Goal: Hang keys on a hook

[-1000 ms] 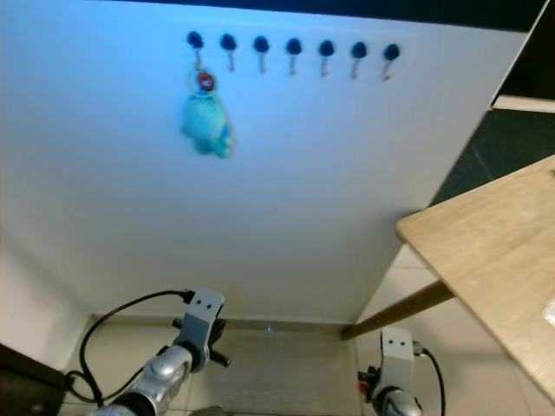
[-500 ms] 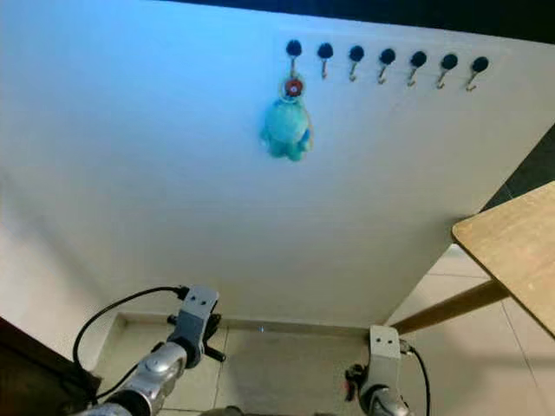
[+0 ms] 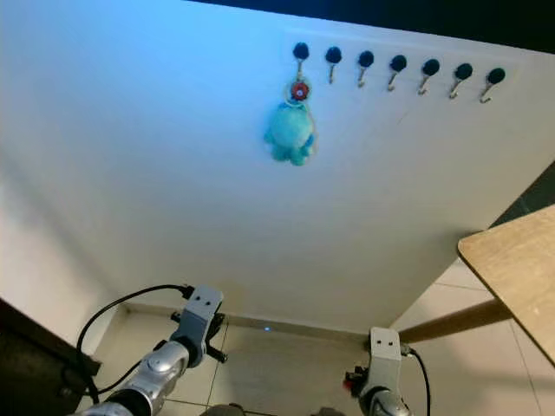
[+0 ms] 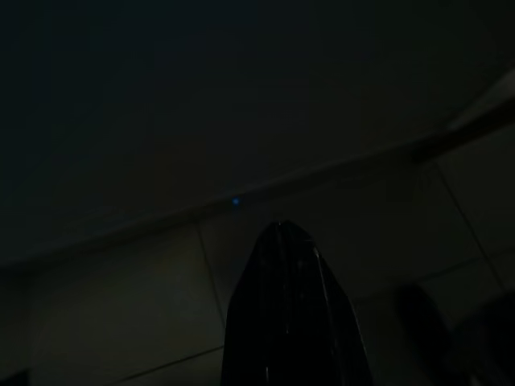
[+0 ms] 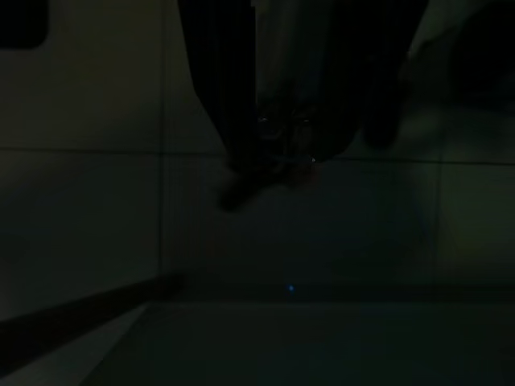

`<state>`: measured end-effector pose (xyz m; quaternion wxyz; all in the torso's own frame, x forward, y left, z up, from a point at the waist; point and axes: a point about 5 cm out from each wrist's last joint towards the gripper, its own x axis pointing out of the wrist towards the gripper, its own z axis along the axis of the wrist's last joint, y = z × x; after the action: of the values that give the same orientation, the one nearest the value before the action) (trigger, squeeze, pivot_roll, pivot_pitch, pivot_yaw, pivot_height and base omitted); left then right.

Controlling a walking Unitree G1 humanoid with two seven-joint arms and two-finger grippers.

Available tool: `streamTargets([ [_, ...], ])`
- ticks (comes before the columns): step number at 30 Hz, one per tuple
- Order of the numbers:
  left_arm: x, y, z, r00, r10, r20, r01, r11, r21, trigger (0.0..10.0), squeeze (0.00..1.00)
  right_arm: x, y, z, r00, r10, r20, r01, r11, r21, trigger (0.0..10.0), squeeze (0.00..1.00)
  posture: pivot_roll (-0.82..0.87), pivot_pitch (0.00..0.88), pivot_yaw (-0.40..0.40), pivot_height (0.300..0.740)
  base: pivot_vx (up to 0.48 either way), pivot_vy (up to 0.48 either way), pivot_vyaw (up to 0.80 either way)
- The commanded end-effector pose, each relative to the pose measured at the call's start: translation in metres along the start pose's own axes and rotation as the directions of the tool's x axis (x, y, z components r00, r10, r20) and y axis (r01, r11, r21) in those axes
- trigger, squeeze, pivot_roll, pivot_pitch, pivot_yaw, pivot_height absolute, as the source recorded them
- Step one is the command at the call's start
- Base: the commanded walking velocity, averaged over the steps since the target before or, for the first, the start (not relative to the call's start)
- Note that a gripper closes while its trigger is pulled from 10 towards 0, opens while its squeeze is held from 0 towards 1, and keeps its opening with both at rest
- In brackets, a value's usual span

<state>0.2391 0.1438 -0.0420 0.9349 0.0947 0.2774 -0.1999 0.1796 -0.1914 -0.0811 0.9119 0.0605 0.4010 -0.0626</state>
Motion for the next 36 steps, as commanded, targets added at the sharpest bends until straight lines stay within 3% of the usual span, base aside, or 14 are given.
streamTargets([
  [1, 0.000, -0.002, -0.001, 1.000, 0.005, -0.001, -0.005, 1.000, -0.012, 10.0, 0.00, -0.001, -0.007, -0.001, 1.000, -0.026, 0.003, 0.026, 1.000, 0.017, 10.0, 0.00, 0.05, 0.051, -0.048, 0.740, 0.000, 0.000, 0.00],
  [10, 0.000, 0.004, 0.000, 0.999, 0.053, -0.008, -0.053, 0.998, -0.022, 10.0, 0.00, -0.001, -0.006, 0.001, 1.000, -0.020, 0.015, 0.020, 1.000, 0.014, 10.0, 0.00, 0.05, 0.050, -0.047, 0.740, 0.000, 0.000, 0.00],
  [13, -0.001, 0.010, 0.000, 0.997, 0.071, -0.011, -0.071, 0.997, 0.009, 10.0, 0.00, 0.001, 0.005, 0.034, 0.974, 0.117, 0.192, -0.087, 0.984, -0.157, 10.0, 0.00, 0.05, 0.053, -0.038, 0.740, 0.000, 0.000, 0.00],
  [17, -0.002, 0.015, 0.002, 0.997, 0.073, -0.003, -0.073, 0.997, 0.030, 10.0, 0.00, -0.001, 0.018, 0.066, 0.910, 0.228, 0.345, -0.142, 0.956, -0.255, 10.0, 0.00, 0.04, 0.053, -0.033, 0.740, 0.000, 0.000, 0.00],
  [22, -0.001, 0.021, 0.009, 0.998, 0.064, 0.017, -0.065, 0.997, 0.046, 10.0, 0.00, -0.019, 0.036, 0.142, 0.720, 0.296, 0.628, -0.173, 0.953, -0.250, 10.0, 0.00, 0.03, 0.053, -0.029, 0.740, 0.000, 0.000, 0.00],
  [23, -0.001, 0.021, 0.009, 0.998, 0.064, 0.017, -0.065, 0.997, 0.046, 10.0, 0.00, -0.019, 0.036, 0.142, 0.720, 0.296, 0.628, -0.173, 0.953, -0.250, 10.0, 0.00, 0.03, 0.053, -0.029, 0.740, 0.000, 0.000, 0.00],
  [24, 0.000, 0.022, 0.012, 0.998, 0.062, 0.032, -0.063, 0.997, 0.045, 10.0, 0.00, -0.027, 0.040, 0.162, 0.662, 0.299, 0.688, -0.179, 0.954, -0.242, 10.0, 0.00, 0.03, 0.053, -0.027, 0.740, 0.000, 0.480, 0.00],
  [25, 0.001, 0.021, 0.022, 0.995, 0.041, 0.096, -0.046, 0.997, 0.055, 10.0, 0.00, -0.046, 0.047, 0.203, 0.538, 0.304, 0.786, -0.187, 0.952, -0.241, 10.0, 0.00, 0.03, 0.054, -0.025, 0.740, 0.000, 0.480, 0.00],
  [26, 0.001, 0.021, 0.022, 0.995, 0.041, 0.096, -0.046, 0.997, 0.055, 10.0, 0.00, -0.046, 0.047, 0.203, 0.538, 0.304, 0.786, -0.187, 0.952, -0.241, 10.0, 0.00, 0.03, 0.054, -0.025, 0.740, 0.000, 0.480, 0.00],
  [28, 0.001, 0.018, 0.036, 0.983, -0.004, 0.185, -0.009, 0.997, 0.072, 10.0, 0.00, -0.067, 0.051, 0.235, 0.425, 0.312, 0.850, -0.191, 0.949, -0.252, 10.0, 0.00, 0.03, 0.056, -0.025, 0.740, 0.000, 0.000, 0.00],
  [32, 0.001, 0.015, 0.049, 0.965, -0.049, 0.258, 0.028, 0.996, 0.085, 10.0, 0.00, -0.081, 0.054, 0.254, 0.353, 0.323, 0.878, -0.186, 0.944, -0.272, 10.0, 0.00, 0.03, 0.060, -0.029, 0.740, 0.000, 0.000, 0.00],
  [34, -0.002, 0.009, 0.071, 0.918, -0.126, 0.375, 0.082, 0.988, 0.131, 10.0, 0.00, -0.100, 0.058, 0.273, 0.271, 0.337, 0.901, -0.189, 0.937, -0.294, 10.0, 0.00, 0.03, 0.065, -0.033, 0.740, 0.000, 0.000, 0.00],
  [35, -0.002, 0.009, 0.071, 0.918, -0.126, 0.375, 0.082, 0.988, 0.131, 10.0, 0.00, -0.100, 0.058, 0.273, 0.271, 0.337, 0.901, -0.189, 0.937, -0.294, 10.0, 0.00, 0.03, 0.065, -0.033, 0.740, 0.000, 0.000, 0.00],
  [36, -0.009, 0.004, 0.088, 0.872, -0.191, 0.451, 0.120, 0.976, 0.181, 10.0, 0.00, -0.115, 0.063, 0.283, 0.217, 0.346, 0.913, -0.200, 0.931, -0.305, 10.0, 0.00, 0.03, 0.066, -0.034, 0.740, 0.000, 0.000, 0.00],
])
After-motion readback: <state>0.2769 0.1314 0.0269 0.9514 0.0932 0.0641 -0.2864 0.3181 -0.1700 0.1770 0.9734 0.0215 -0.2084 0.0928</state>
